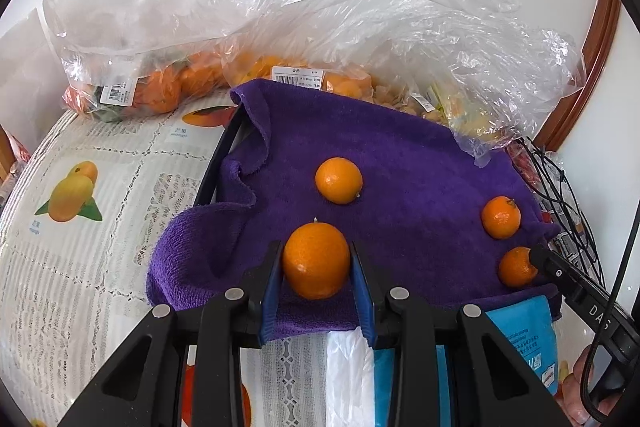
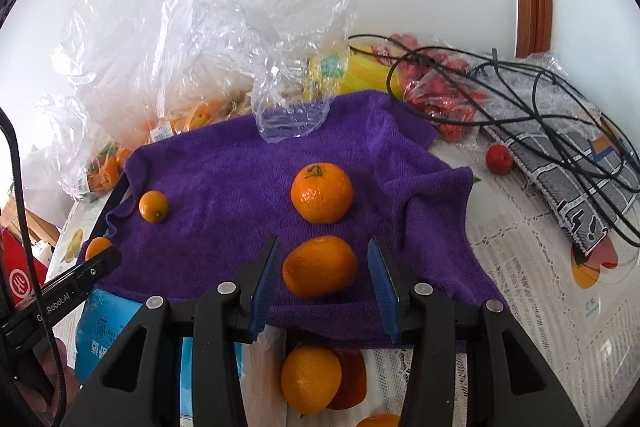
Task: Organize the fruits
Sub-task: 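Carry both oranges onto the purple towel and open both grippers, then move both grippers back toward the remaining fruit near the tissue pack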
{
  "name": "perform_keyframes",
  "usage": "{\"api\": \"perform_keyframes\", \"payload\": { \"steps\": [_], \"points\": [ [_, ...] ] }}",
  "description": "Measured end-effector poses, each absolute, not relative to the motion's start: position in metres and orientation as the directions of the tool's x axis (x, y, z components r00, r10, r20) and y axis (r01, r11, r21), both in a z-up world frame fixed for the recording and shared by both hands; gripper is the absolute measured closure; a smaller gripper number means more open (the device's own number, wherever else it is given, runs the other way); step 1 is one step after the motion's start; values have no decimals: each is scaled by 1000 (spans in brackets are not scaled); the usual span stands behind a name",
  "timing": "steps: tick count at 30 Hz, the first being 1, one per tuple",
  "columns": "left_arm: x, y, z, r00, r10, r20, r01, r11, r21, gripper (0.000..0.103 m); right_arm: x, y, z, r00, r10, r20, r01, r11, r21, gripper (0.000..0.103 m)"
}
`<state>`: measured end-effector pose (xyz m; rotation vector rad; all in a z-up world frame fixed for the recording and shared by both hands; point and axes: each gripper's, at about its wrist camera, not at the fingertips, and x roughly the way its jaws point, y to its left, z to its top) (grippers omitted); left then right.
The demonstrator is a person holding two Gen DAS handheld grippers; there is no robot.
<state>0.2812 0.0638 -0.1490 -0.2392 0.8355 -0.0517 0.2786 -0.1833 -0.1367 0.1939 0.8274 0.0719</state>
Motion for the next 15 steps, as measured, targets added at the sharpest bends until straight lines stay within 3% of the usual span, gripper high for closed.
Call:
{"api": "perform_keyframes", "payload": {
  "steps": [9,15],
  "points": [
    [279,66,-148,673,-122,-729,-67,972,-225,60,269,-189,-122,700,191,-688,-32,971,237,54],
    [267,67,-138,693,-131,-709,-51,972,-230,53,249,-196,-97,747,114,-655,-31,990,136,52]
  ]
}}
